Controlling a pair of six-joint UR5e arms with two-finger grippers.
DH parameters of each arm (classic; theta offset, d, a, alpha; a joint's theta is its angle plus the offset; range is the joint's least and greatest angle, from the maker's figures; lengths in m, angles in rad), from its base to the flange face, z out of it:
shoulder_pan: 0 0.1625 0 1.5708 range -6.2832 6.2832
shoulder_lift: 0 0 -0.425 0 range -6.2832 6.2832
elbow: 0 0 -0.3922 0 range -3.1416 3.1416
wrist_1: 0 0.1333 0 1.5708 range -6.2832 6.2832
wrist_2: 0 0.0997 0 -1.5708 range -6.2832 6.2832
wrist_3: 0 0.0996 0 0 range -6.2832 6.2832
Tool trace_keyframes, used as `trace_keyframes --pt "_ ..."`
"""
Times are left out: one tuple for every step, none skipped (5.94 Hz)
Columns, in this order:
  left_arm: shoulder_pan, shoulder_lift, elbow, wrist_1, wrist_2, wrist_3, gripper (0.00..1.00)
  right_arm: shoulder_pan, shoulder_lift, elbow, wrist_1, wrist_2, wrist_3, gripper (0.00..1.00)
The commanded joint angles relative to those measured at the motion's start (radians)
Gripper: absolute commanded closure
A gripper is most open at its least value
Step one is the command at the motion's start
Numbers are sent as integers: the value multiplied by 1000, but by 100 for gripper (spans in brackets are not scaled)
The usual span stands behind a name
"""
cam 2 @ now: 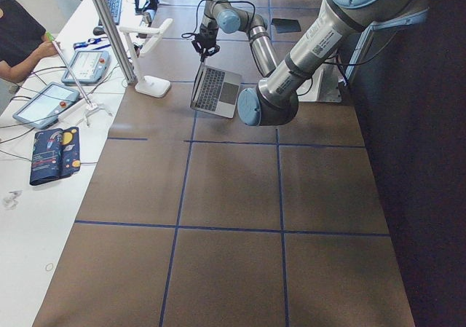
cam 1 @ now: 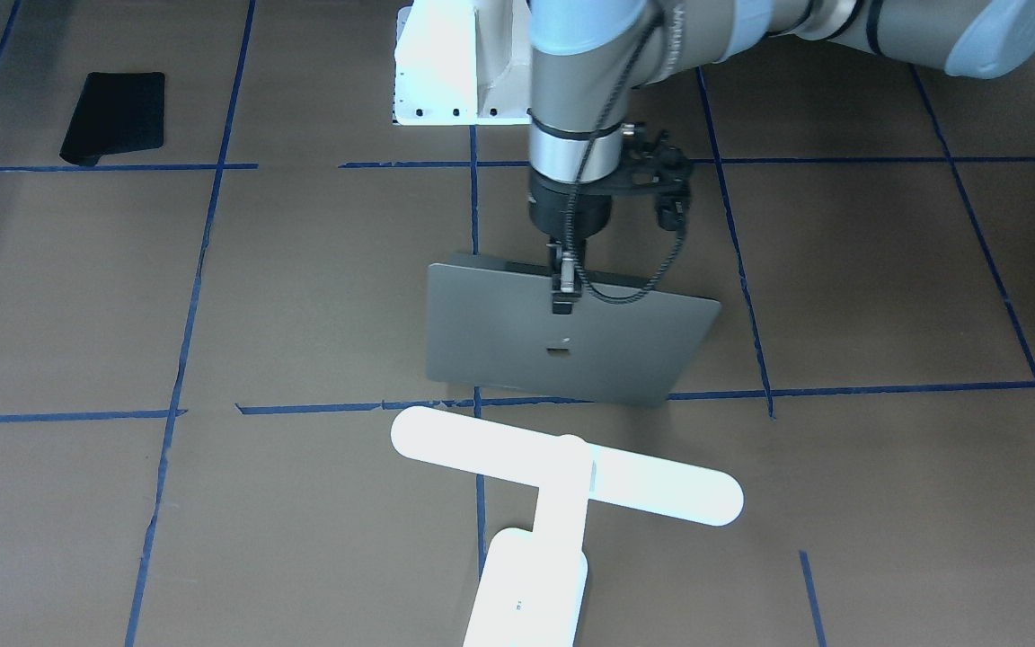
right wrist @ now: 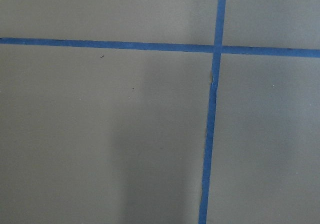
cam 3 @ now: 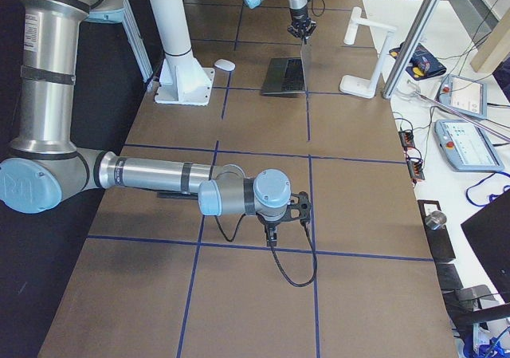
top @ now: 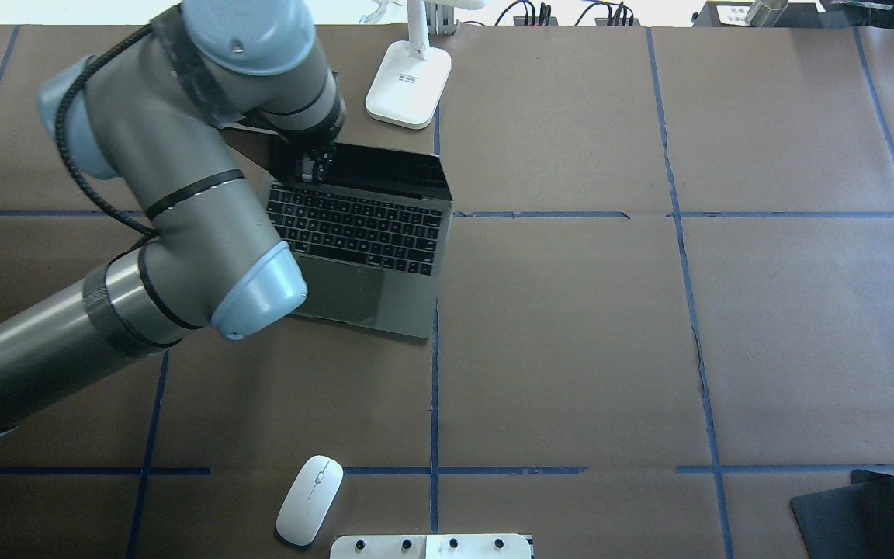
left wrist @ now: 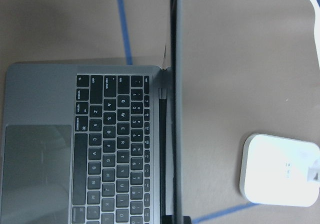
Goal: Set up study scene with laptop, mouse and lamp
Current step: 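Carry the laptop with the left gripper toward the table center below the lamp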
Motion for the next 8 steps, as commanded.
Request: trace_keyframes --pt "21 -126 153 5 32 -58 100 -1 0 -2 -2 1 0 0" --pt "21 -144 193 2 36 -58 100 -1 0 -10 0 1 0 0" --pt "21 -148 236 -7 36 -56 100 -1 0 -20 0 0 -2 0" --pt "21 -155 247 -8 46 -56 100 -1 0 -22 0 21 -2 0" --pt "21 -166 266 -9 52 -56 100 -1 0 -25 0 30 -2 0" --pt "20 -166 264 -11 52 -49 83 1 0 -23 2 30 -2 0" --pt "18 -165 266 -15 52 -43 66 1 0 -25 0 30 -2 0" --pt "15 -165 263 -14 53 -12 37 1 0 -25 0 30 -2 0"
